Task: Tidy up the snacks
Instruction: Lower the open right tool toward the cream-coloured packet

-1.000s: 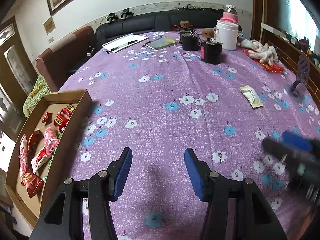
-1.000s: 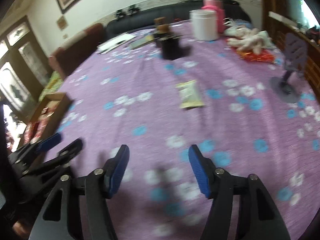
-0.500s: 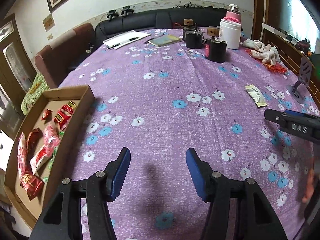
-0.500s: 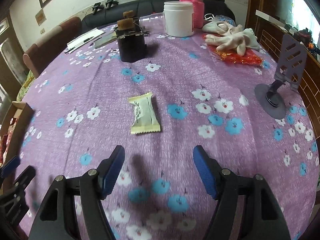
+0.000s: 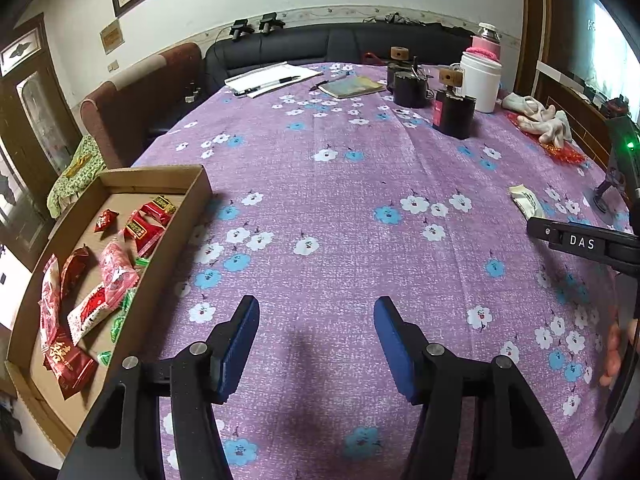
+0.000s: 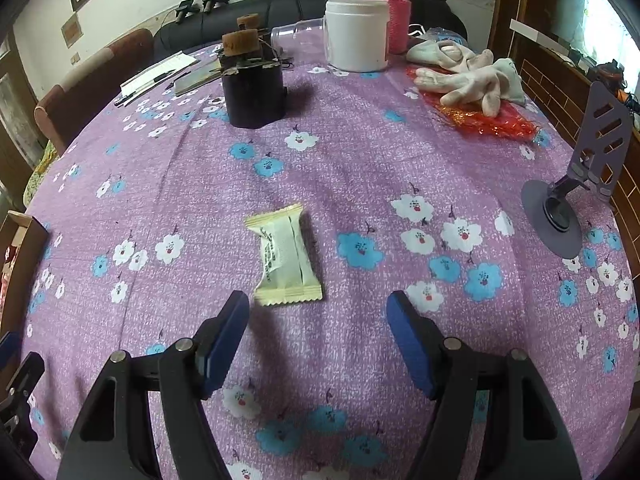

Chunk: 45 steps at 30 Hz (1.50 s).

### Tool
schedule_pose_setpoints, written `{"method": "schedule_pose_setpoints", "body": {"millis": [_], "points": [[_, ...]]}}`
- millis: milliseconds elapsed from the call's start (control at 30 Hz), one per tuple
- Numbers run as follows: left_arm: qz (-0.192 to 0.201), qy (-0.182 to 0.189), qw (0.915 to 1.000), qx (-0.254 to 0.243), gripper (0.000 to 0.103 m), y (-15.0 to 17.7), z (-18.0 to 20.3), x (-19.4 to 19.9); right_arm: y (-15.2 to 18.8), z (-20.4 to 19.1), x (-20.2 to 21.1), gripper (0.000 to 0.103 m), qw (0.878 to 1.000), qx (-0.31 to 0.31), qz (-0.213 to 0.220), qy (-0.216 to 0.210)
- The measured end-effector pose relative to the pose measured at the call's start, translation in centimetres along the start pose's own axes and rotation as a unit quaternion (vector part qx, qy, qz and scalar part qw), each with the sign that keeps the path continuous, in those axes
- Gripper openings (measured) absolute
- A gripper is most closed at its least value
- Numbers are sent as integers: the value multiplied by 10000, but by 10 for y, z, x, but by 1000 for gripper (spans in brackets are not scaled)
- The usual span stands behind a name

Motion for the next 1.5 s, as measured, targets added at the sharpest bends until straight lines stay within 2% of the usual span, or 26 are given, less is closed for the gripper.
{"method": "schedule_pose_setpoints", "body": {"millis": [567,1033,1400,1467,1500], "points": [[15,48,10000,53,63,4,-5,-1,-2,-2,-6,73,9997,172,-34,153],[-153,113,9996,189,63,12,-13,-6,-16,-8,-23,79,9993,331,34,141],[-274,193,9991,246,63,17,-15,-9,-18,-8,-27,79,9992,370,-91,93],[-287,206,9991,239,63,18,-15,-9,-18,-8,-27,76,9993,364,-74,76],[-291,211,9991,238,63,18,-15,-9,-19,-10,-25,70,9993,380,-50,52]]}}
Point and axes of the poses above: each gripper's, at about its wrist camera, not at the fingertips, and x roughly against the way its jaws point, z to its right, y to its underside, the point moved 10 cm from there along -x, roughly the way its jaws point, and after that the axes turned 13 degrees about z, right-handed, at the moved point
